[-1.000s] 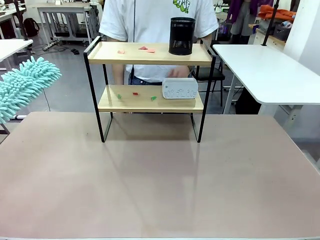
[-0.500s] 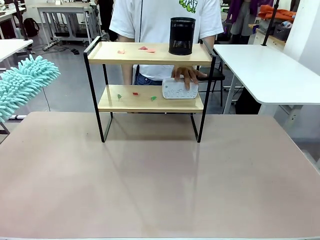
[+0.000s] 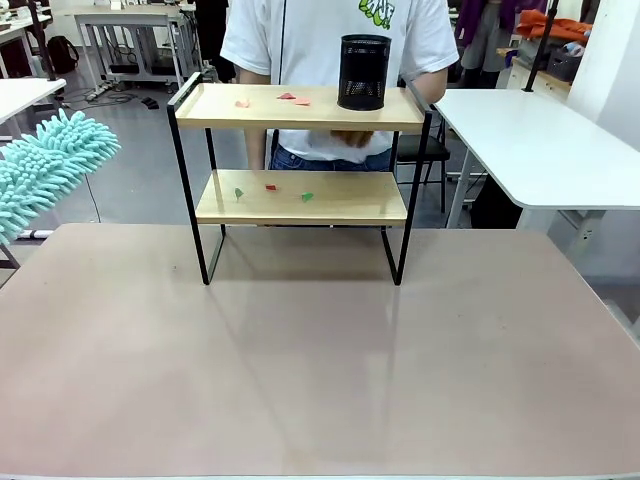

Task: Clean the shelf.
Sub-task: Clean the specific tier of the Shelf with the Duster once objects are removed.

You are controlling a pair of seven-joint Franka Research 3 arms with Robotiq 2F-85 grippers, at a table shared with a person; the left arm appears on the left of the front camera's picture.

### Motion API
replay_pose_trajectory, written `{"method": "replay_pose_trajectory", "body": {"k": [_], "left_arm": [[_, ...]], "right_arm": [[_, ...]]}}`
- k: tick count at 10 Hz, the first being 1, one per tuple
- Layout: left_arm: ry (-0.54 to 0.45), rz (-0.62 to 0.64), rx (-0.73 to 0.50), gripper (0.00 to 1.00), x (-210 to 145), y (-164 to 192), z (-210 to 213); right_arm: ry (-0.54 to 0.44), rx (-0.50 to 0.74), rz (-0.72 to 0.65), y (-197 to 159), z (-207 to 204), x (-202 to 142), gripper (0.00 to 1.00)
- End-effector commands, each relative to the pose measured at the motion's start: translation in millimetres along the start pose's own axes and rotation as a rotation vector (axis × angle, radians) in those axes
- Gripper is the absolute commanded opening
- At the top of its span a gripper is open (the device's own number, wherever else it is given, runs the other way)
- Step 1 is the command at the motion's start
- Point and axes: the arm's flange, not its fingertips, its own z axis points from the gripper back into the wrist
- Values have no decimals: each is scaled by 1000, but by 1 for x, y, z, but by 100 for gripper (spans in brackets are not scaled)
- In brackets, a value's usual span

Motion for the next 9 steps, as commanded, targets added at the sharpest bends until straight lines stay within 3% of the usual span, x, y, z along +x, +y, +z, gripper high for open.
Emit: {"method": "replay_pose_trajectory", "body": {"k": [1,7,8,9], "left_arm": [[-5,-19,-5,0,-1,-2,2],[-5,-19,-5,0,-1,-2,2],[0,0,0,12,0,0,0],[43,61,83,12,-16,-25,2]], "right_arm": [[-15,21,27,1,-1,2,100],[-15,21,27,1,-1,2,100],[-15,21,27,1,-1,2,100],[-15,21,27,1,-1,2,100]]}}
